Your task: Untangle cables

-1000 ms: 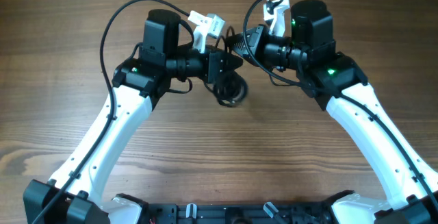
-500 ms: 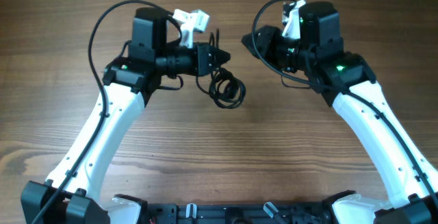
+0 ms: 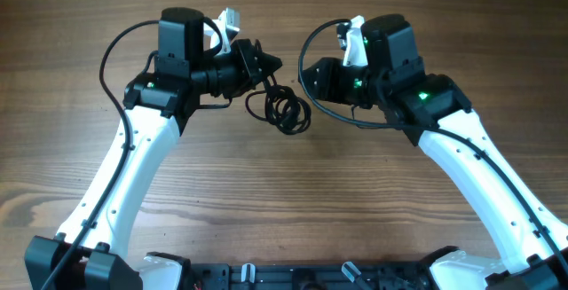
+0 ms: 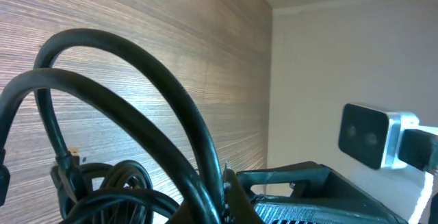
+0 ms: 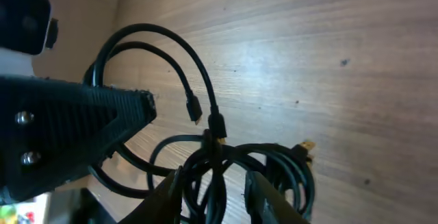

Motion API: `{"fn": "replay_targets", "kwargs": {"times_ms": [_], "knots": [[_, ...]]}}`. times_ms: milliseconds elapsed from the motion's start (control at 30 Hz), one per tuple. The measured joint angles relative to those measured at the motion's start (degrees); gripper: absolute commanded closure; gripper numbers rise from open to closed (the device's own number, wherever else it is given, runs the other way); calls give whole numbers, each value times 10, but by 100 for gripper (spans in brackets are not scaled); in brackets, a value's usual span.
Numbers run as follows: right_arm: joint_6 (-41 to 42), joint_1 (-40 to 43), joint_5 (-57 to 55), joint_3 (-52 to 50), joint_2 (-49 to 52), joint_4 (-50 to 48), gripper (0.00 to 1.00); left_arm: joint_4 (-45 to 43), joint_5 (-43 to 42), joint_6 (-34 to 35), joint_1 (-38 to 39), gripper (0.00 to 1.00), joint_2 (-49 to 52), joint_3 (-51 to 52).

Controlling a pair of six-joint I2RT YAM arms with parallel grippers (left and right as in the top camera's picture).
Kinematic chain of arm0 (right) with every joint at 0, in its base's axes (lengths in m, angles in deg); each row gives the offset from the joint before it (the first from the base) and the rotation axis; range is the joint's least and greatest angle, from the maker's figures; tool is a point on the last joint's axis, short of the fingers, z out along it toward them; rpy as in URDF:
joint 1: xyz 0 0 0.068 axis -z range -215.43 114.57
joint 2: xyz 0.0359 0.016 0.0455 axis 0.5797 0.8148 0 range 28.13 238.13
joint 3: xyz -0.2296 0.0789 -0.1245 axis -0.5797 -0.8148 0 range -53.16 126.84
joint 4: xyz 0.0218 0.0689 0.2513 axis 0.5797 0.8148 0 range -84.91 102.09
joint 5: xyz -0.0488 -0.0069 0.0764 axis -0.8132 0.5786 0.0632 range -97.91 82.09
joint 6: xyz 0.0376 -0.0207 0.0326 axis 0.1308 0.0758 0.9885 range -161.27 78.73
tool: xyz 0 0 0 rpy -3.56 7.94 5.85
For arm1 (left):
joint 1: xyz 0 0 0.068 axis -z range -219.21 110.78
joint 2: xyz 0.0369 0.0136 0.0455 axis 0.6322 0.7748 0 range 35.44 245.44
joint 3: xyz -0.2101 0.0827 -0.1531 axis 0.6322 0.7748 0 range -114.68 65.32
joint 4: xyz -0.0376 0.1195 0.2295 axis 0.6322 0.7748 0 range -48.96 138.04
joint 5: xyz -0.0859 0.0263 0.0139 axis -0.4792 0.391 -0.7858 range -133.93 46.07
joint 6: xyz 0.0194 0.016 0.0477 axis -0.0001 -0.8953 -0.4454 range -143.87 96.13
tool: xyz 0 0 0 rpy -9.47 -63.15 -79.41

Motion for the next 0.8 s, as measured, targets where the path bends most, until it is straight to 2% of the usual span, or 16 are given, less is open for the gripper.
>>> {"fn": "replay_targets", "kwargs": {"times_ms": [100, 300, 367, 467, 667, 800], "knots": [[-49, 0, 7, 0, 1, -1, 69, 0, -6, -14, 0, 96, 0, 0], [-166, -3, 98, 0, 52, -12, 68, 0, -35, -47, 0, 96, 0, 0], [-188, -8, 116, 0, 79, -12, 73, 0, -41, -52, 0, 96, 0, 0], [-203, -9, 139, 0, 99, -12, 95, 0, -43, -55, 0, 96, 0, 0], [-198, -9, 156, 0, 103, -40, 96, 0, -42, -57, 0, 96, 0, 0], [-149, 3, 158, 0, 101, -69, 96, 44, -3, -57, 0, 96, 0, 0]]}}
